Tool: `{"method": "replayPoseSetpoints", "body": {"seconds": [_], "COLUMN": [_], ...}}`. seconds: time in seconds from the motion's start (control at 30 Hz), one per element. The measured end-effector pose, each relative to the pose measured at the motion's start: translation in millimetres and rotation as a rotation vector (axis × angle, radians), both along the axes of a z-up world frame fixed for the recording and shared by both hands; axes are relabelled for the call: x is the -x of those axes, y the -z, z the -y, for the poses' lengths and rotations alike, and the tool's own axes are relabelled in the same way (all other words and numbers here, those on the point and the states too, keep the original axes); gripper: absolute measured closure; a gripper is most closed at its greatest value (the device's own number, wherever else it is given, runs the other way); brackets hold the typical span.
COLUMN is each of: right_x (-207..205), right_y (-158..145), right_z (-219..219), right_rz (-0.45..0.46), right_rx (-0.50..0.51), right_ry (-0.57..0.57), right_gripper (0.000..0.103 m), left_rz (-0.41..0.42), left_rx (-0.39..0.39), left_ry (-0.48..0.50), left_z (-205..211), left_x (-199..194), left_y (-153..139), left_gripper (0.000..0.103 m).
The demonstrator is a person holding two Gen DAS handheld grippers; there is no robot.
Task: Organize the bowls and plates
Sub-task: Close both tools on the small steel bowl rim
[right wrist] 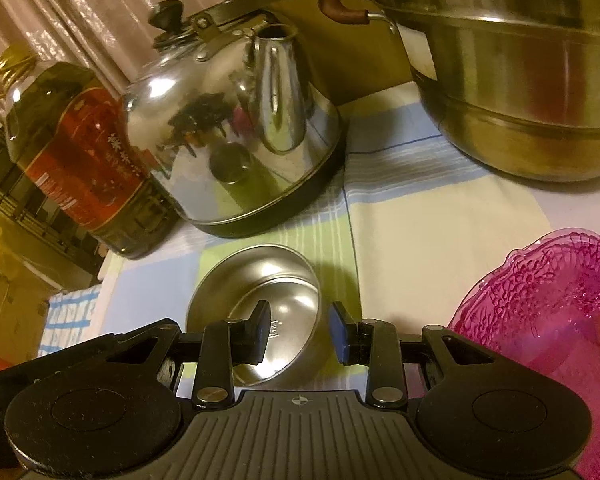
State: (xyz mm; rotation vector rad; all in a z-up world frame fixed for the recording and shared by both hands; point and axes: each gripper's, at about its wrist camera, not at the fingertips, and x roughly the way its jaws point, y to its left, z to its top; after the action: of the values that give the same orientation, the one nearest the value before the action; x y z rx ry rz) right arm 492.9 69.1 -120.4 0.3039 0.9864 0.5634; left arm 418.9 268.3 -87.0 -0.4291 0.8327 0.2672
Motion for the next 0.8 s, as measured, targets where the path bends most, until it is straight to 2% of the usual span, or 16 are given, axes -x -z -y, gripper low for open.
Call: {"method": "replayPoseSetpoints", "body": {"seconds": [0.5,0.8], "right_x": [-12.4,-11.0], "right_y": [24.5,28.2], "right_z": [-11.7,-15.6], "right_rz": [-0.057,-0.057], "right_rx": [0.005,0.016], "right_ry": [-0.014,-0.02], "right_gripper": [0.07,0.07], "left_rz": [-0.019,-0.013], "left_rx": [0.072,0.054], "left_ry": [-0.034,-0.021], "left_z": [-5.4,-2.0], "left_x": [-7.6,-12.7], "left_y": [27.7,29.8], "left_gripper": [0.069,0.08]}}
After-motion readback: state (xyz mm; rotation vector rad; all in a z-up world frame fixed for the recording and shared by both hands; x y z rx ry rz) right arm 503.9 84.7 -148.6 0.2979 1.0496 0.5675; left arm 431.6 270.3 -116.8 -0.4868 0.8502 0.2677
